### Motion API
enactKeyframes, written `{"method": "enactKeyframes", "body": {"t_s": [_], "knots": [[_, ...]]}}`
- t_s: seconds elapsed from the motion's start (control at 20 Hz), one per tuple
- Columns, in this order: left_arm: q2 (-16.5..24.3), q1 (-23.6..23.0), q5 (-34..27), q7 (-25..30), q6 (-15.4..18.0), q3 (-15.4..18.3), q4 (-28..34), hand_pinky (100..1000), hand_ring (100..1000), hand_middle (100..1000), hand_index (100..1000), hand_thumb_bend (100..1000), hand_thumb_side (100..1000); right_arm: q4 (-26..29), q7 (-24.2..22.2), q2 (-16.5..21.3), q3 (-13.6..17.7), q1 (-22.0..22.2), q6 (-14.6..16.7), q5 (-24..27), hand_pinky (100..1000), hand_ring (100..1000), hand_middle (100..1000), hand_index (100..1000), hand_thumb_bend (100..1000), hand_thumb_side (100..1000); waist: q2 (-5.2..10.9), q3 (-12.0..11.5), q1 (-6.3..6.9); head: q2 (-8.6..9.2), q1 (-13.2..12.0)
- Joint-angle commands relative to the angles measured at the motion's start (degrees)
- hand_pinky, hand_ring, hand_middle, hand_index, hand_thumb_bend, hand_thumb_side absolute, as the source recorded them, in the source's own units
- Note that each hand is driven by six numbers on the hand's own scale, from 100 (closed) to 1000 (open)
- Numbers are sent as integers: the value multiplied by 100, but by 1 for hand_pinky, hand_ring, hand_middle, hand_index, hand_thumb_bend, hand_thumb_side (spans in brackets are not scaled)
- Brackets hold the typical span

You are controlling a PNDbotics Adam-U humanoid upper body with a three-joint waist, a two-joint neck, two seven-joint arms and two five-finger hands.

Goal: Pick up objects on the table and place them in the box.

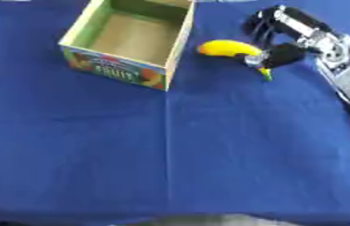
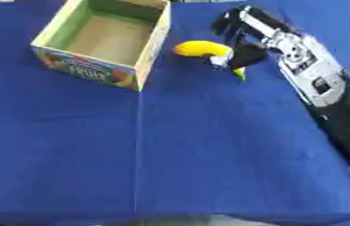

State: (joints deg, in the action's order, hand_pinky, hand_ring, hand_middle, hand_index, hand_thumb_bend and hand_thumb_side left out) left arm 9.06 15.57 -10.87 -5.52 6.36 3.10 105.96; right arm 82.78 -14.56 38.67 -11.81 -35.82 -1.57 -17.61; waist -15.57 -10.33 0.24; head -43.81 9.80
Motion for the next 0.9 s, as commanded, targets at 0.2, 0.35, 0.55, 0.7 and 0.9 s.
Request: {"method": "enactKeyframes", "body": {"t_s": [0.2,0.35,0.55,0.7,0.9], "knots": [[117,52,-6,22,3,15,67,606,531,544,580,594,1000,-264,146,177,141,-143,60,-108,584,655,670,764,504,363,110,-34,8,-31,39],[114,55,-7,24,3,14,66,606,531,544,580,595,1000,-330,162,163,140,-148,79,-114,614,679,677,768,505,364,106,-41,11,-31,47],[116,67,-7,31,3,10,67,606,531,544,581,594,1000,-419,178,148,138,-181,86,-168,684,728,701,772,510,365,95,-61,15,-31,71],[119,78,-9,35,1,5,67,606,531,544,581,595,1000,-494,199,144,140,-209,92,-238,751,765,725,780,519,368,89,-84,14,-31,83],[118,84,-9,42,0,1,69,606,531,544,581,595,1000,-548,210,137,141,-223,115,-282,751,765,725,780,519,368,86,-95,13,-31,86]]}}
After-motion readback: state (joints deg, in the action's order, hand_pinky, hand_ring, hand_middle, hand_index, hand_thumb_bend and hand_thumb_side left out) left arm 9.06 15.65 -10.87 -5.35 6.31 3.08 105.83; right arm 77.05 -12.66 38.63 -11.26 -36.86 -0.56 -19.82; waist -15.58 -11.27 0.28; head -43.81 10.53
